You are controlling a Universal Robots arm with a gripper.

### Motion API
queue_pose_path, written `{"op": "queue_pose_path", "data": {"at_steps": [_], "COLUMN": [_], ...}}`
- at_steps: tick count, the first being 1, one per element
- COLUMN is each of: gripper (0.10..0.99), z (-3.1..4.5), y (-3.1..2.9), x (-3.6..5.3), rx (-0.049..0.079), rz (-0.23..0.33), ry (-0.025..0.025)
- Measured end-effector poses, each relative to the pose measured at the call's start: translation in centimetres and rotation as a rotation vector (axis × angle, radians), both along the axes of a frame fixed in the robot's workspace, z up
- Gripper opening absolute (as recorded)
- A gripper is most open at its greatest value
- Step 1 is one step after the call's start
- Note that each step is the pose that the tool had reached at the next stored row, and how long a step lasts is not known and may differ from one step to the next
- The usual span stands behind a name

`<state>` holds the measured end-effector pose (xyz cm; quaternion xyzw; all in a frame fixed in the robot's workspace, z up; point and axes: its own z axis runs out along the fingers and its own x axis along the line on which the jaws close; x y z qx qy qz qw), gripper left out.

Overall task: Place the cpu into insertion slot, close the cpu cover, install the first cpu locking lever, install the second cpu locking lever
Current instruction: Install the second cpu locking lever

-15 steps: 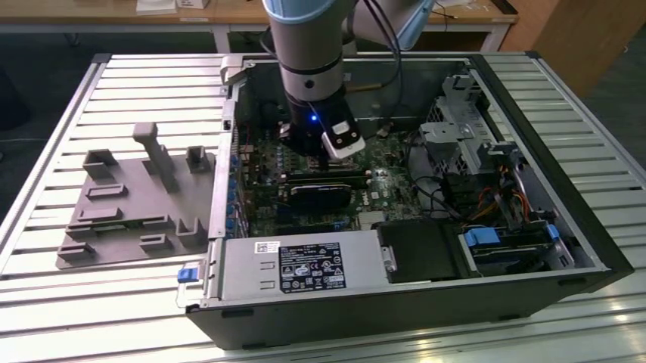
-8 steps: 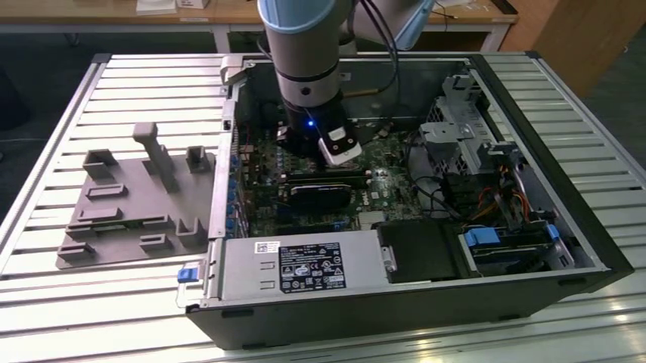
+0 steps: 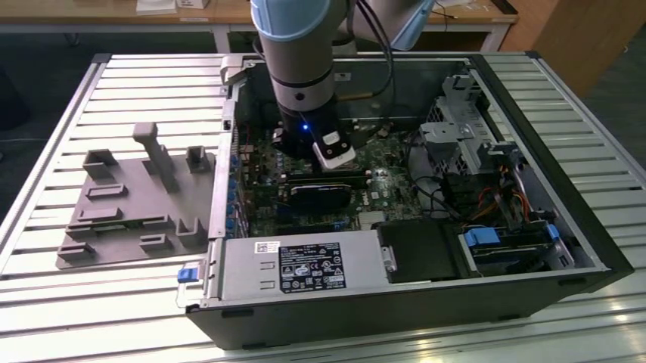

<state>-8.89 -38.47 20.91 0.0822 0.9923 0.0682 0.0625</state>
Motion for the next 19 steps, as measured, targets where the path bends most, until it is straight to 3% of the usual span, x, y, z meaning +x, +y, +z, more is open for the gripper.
{"op": "queue_pose_path", "data": {"at_steps": [6, 12, 19], "gripper": [0.102, 0.102, 0.102], "z": [-0.37, -0.46, -0.57], "y": [-0.01, -0.43, -1.11], "x": [-0.28, -0.45, -0.71], "rx": [0.009, 0.047, 0.067], "rz": [0.000, 0.000, 0.000], "ry": [0.0001, -0.0001, 0.0000]}}
